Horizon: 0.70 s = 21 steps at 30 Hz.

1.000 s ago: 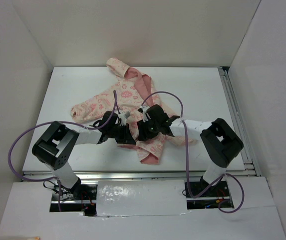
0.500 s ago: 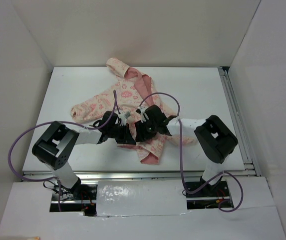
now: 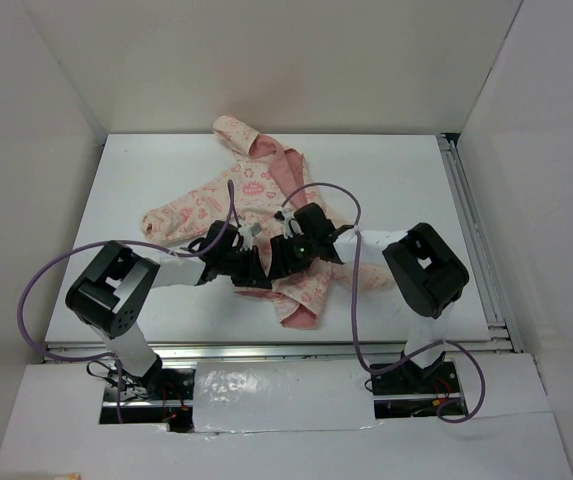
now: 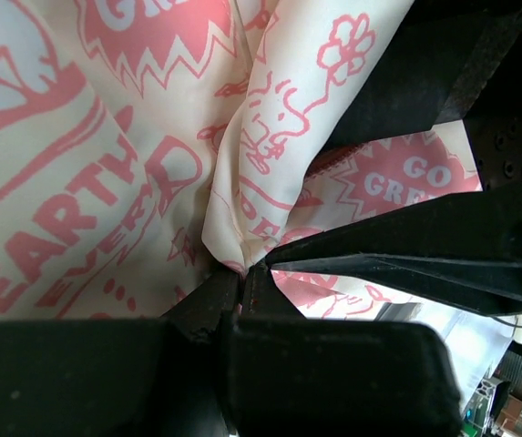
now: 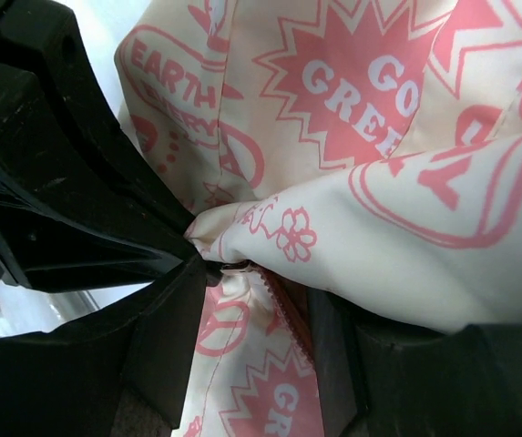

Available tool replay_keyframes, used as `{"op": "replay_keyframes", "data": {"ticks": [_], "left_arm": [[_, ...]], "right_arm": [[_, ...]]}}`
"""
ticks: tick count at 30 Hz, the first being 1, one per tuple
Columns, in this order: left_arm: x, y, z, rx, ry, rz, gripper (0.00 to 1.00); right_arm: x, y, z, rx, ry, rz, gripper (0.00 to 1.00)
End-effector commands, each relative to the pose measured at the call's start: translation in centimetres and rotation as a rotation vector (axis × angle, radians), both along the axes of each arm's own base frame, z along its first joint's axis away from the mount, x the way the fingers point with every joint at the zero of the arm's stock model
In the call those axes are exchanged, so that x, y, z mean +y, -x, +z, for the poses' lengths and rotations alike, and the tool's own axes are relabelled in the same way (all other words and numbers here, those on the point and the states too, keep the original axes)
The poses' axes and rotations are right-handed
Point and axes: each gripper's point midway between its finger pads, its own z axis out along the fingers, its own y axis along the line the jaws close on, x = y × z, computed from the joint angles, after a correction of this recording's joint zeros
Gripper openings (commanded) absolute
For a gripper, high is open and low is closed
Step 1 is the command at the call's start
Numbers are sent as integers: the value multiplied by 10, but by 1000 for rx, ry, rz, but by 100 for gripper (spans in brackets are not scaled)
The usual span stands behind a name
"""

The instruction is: Zip up the jacket

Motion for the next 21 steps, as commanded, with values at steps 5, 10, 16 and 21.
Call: {"op": "replay_keyframes", "data": {"ticks": [5,10,16,21], "left_arm": [[4,-7,-10,11,-67,50,0],[12,-9,-21,82,-126,125,0],[15,-4,-26,120,-128,147,0],[18,-5,-27,137,-138,166,0]], "right_arm": [[14,-2,0,76,-94,15,55],[9,0,-7,130,-116,-17,54],[17,9,4,159,-197,45,51],[19,10,13,138,-229,60,46]]}}
